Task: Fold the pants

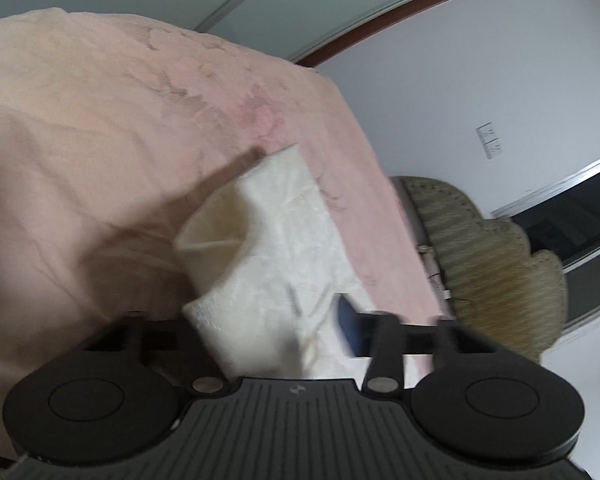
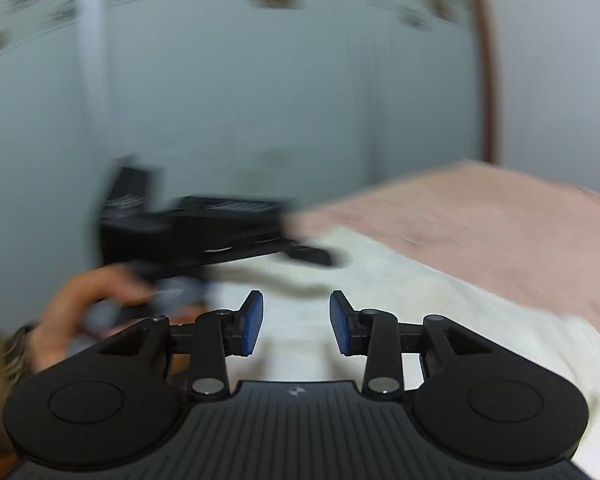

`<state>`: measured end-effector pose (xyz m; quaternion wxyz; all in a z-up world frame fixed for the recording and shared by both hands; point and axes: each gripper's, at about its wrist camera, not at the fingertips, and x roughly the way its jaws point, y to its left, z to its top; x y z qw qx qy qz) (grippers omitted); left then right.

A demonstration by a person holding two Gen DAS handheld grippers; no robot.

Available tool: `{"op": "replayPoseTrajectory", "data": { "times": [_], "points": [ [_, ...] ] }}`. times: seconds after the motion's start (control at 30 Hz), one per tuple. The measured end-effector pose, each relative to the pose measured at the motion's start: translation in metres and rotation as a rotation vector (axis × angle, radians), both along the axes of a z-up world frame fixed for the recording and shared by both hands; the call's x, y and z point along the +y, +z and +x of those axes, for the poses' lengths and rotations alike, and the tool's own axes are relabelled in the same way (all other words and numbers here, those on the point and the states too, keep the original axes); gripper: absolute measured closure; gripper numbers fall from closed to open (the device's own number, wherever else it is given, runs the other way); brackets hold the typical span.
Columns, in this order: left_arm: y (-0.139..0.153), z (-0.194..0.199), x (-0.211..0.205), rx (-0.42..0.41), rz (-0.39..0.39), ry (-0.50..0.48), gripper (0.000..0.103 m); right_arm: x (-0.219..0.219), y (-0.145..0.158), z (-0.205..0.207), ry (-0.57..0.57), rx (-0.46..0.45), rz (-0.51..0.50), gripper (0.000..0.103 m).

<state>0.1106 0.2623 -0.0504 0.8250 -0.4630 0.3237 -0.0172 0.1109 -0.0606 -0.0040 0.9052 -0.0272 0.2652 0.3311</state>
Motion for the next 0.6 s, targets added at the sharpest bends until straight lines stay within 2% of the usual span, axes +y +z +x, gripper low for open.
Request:
{"op": "replayPoseTrajectory", "data": {
  "times": [0.03,0.1,0.17,0.27,0.37,0.43,0.5,0.6],
  "points": [
    [-0.001,-0.001,0.001,0.011,0.012,0.004,0.079,0.003,-0.01,0.012,-0.033,0.044,-0.064,0.067],
    [-0.002,-0.002,0.002,0.016,0.047,0.003,0.089,0.011,-0.03,0.025,-0.02,0.095,-0.143,0.065],
    [0.004,-0.005,-0.002,-0.008,0.097,0.003,0.091,0.015,-0.034,0.021,-0.028,0.078,-0.147,0.063],
    [0.03,-0.012,-0.024,-0.084,0.25,-0.012,0.091,0.009,-0.025,0.016,-0.015,0.062,-0.074,0.064],
    [0.066,-0.023,-0.056,-0.193,0.407,-0.047,0.091,-0.006,-0.014,0.027,-0.096,0.021,-0.037,0.062],
    [0.09,-0.035,-0.083,-0.278,0.494,-0.083,0.091,-0.011,-0.009,0.034,-0.166,-0.01,-0.051,0.052],
    [0.108,-0.045,-0.108,-0.346,0.554,-0.122,0.091,-0.016,-0.004,0.036,-0.167,-0.006,-0.029,0.051],
    [0.123,-0.058,-0.145,-0.415,0.607,-0.174,0.091,-0.037,0.005,0.028,-0.153,-0.015,0.074,0.051]
  ]
}}
